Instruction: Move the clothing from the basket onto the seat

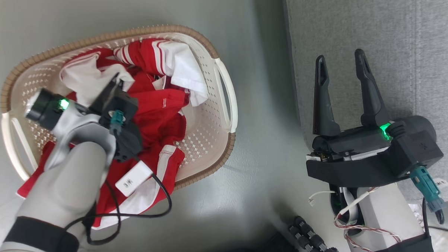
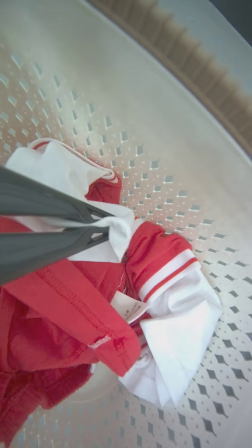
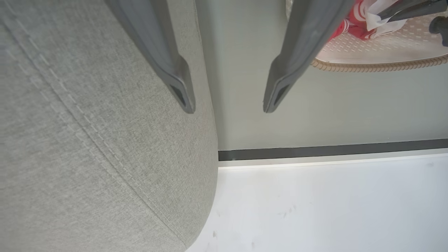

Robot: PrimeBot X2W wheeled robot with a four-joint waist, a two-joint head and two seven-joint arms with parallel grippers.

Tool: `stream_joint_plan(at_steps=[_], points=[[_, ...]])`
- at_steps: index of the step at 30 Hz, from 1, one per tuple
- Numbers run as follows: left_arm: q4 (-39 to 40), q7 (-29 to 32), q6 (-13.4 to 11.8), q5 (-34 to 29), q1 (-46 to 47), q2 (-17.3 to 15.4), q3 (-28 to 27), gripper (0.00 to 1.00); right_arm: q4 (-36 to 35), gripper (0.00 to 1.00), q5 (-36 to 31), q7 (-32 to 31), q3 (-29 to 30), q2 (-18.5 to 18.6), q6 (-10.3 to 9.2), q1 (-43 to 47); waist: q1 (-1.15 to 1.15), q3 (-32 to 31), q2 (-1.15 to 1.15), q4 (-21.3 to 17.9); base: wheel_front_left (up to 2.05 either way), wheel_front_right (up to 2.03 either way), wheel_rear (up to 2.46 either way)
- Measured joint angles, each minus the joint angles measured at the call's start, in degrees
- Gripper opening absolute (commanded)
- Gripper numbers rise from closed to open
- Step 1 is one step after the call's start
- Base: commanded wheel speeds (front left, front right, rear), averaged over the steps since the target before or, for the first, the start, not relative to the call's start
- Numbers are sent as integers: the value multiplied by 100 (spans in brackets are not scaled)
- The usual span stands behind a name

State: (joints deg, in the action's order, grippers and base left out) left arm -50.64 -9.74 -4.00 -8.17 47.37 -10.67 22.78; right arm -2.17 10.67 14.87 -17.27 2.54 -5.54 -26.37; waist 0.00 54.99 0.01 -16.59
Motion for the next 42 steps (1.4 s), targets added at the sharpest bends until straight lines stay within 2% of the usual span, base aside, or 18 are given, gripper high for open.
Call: stream_joint_plan(at_steps=[6, 12, 20, 32, 42], points=[[-22, -255, 119, 120, -103, 255, 46, 0, 304, 100, 0, -1, 79, -2, -8, -4, 0, -273, 0, 66, 0, 0, 0], [25, -358, 366, 380, -222, 538, 51, 0, 622, 100, -1, -2, 264, 18, -49, -5, 0, -659, -1, 193, 0, 0, 0], [376, -450, 786, 633, -238, 688, 148, 0, 947, 100, -2, -10, 446, 86, 14, -13, 0, -1263, -1, 454, 0, 0, 0], [979, -456, 1010, 1007, -307, 767, 224, 0, 1439, 100, -2, -11, 687, 253, 203, 43, -1, -2333, -1, 925, 0, 0, 0], [1472, -456, 1059, 1521, -471, 804, 120, 0, 1757, 100, -2, -14, 664, 234, 328, 283, -1, -3208, -1, 1185, 0, 0, 0]])
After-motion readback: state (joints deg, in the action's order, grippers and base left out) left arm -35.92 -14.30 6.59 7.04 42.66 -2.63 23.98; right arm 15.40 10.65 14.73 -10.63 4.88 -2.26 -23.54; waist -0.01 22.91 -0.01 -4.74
